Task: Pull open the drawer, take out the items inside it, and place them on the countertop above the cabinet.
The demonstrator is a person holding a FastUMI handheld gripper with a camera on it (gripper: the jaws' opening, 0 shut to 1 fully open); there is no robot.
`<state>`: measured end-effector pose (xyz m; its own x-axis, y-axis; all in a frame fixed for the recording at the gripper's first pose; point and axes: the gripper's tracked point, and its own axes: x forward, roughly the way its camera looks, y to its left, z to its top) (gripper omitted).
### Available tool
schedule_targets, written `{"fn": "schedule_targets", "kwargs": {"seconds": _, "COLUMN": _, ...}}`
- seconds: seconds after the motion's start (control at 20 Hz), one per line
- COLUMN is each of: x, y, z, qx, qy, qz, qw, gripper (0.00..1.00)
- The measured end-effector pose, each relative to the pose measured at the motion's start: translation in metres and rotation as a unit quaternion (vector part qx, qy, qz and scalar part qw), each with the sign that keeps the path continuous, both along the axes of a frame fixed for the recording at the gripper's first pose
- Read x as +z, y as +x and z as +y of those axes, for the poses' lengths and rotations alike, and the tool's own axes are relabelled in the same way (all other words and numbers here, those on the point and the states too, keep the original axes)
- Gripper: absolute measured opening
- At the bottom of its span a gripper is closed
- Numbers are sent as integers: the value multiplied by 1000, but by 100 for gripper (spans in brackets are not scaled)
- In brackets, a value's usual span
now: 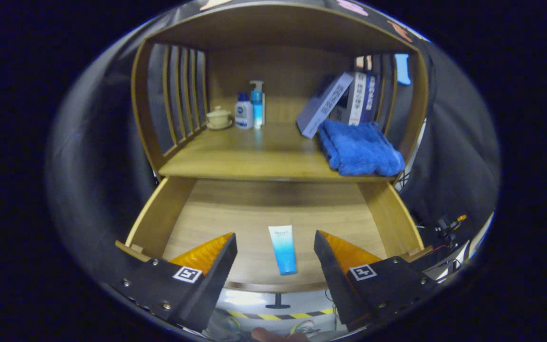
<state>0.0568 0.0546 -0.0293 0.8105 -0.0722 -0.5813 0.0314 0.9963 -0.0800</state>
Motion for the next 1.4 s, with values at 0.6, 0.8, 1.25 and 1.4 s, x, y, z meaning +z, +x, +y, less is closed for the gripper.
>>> {"fn": "schedule_targets", "kwargs": {"seconds": 0.6, "x": -114, "y": 42, "z": -12, "qx": -65, "qy": 69, "qz": 218, "qw": 971, "gripper": 88}}
{"fn": "schedule_targets", "kwargs": {"seconds": 0.8, "x": -134, "y": 39, "z": -24, "qx": -76, "qy": 38, "qz": 242, "qw": 967, "gripper": 59}}
{"fn": "schedule_targets", "kwargs": {"seconds": 1.25, "x": -76, "y": 27, "z": -4, "qx": -13, "qy": 54, "qz": 152, "qw": 987, "gripper": 40}}
{"fn": "schedule_targets", "kwargs": {"seconds": 1.4, "x": -38, "y": 27, "z": -5, "qx": -1, "qy": 58, "qz": 89, "qw": 994, "gripper": 40}}
